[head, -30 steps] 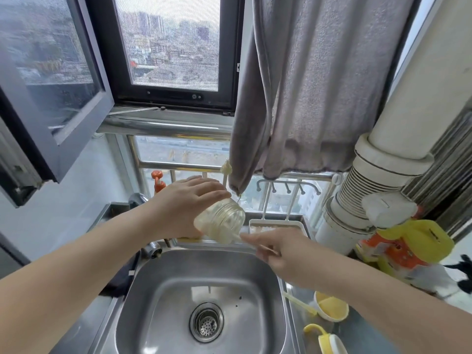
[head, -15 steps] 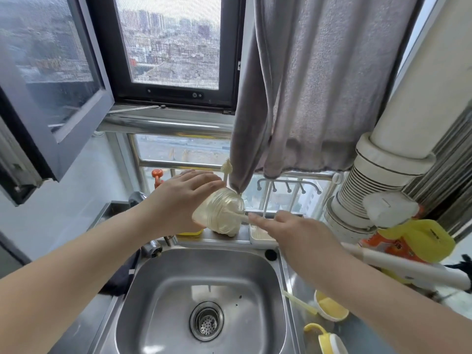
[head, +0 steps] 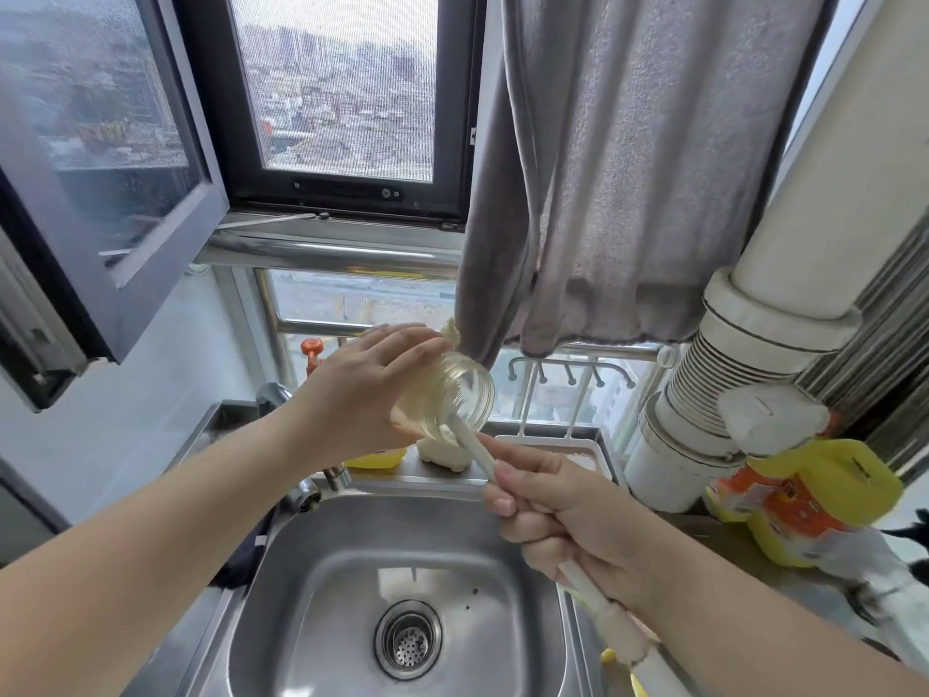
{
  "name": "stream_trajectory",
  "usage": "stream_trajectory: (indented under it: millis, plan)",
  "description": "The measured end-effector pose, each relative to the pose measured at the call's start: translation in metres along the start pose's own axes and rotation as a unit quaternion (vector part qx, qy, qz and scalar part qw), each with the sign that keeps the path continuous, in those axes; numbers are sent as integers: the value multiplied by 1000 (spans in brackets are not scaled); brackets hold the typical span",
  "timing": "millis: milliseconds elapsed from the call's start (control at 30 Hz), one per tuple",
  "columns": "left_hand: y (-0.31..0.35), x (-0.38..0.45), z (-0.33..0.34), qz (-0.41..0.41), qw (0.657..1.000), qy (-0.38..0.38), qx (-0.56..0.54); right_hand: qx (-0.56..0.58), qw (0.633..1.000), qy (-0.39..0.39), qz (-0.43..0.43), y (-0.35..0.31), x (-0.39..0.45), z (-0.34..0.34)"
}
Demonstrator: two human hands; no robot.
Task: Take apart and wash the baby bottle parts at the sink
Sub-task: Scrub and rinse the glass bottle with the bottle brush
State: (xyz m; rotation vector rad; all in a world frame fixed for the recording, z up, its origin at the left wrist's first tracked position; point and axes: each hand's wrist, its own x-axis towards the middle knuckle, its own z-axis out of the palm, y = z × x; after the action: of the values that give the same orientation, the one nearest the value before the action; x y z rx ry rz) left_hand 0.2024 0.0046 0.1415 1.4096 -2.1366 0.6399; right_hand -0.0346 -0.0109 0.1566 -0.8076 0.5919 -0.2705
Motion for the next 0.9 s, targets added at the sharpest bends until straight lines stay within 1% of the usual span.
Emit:
stream_trajectory:
  millis: [33, 67, 100, 133, 167, 200, 233, 267, 300, 333, 367, 433, 500, 533, 567, 600, 633, 667, 700, 767, 833, 900]
  plan:
    - [0, -1, 0, -10, 1000, -8, -10, -83, 996, 22, -19, -1, -3, 1]
    - [-1, -3, 0, -17, 1000, -16, -17, -226, 971, 57, -48, -2, -5, 1]
    - [-2, -4, 0, -18, 999, -23, -17, -398, 907, 107, -85, -5, -8, -1]
    - [-2, -5, 1, -13, 999, -28, -11, -558, 805, 156, -127, -9, -9, -4]
    - [-2, -5, 0, -7, 1000, -30, -2, -677, 696, 181, -155, -14, -11, -7]
    - [-2, -5, -1, -2, 1000, -30, 4, -758, 598, 203, -161, -19, -13, -9]
    - [-2, -3, -3, 3, 1000, -26, 8, -805, 522, 223, -171, -21, -13, -9]
    - [-1, 0, -5, 8, 1000, -23, 9, -831, 473, 229, -184, -22, -12, -7]
    - [-1, 2, -6, 18, 1000, -19, 10, -842, 453, 225, -187, -21, -9, -5]
    - [-1, 4, -7, 29, 999, -19, 12, -838, 469, 214, -181, -22, -9, -4]
    - [-2, 5, -7, 39, 999, -24, 16, -812, 520, 199, -175, -23, -10, -2]
    - [-4, 4, -5, 43, 998, -41, 10, -724, 651, 156, -164, -22, -11, 2]
    - [-4, -1, -3, 19, 998, -51, -24, -627, 757, 106, -148, -18, -10, 2]
    - [-4, -3, -2, 3, 998, -53, -43, -553, 819, 85, -130, -15, -10, 2]
    - [-3, -5, -2, -7, 997, -53, -56, -454, 883, 64, -102, -13, -9, 0]
    - [-1, -5, -1, -13, 996, -51, -65, -341, 936, 44, -72, -10, -8, 0]
    - [0, -5, 0, -16, 996, -48, -74, -230, 972, 25, -45, -6, -7, 0]
    - [2, -6, 1, -21, 995, -45, -81, -130, 991, 7, -23, -3, -5, 1]
    - [4, -6, 3, -27, 995, -46, -86, -47, 999, -7, -9, 0, -4, 2]
    - [7, -7, 5, -44, 994, -51, -89, 57, 998, -20, -5, 3, -1, 6]
    - [11, -8, 7, -77, 990, -56, -101, 98, 995, -24, -11, 3, 0, 9]
    - [16, -5, 6, -98, 986, -48, -126, 105, 994, -27, -18, 2, 1, 10]
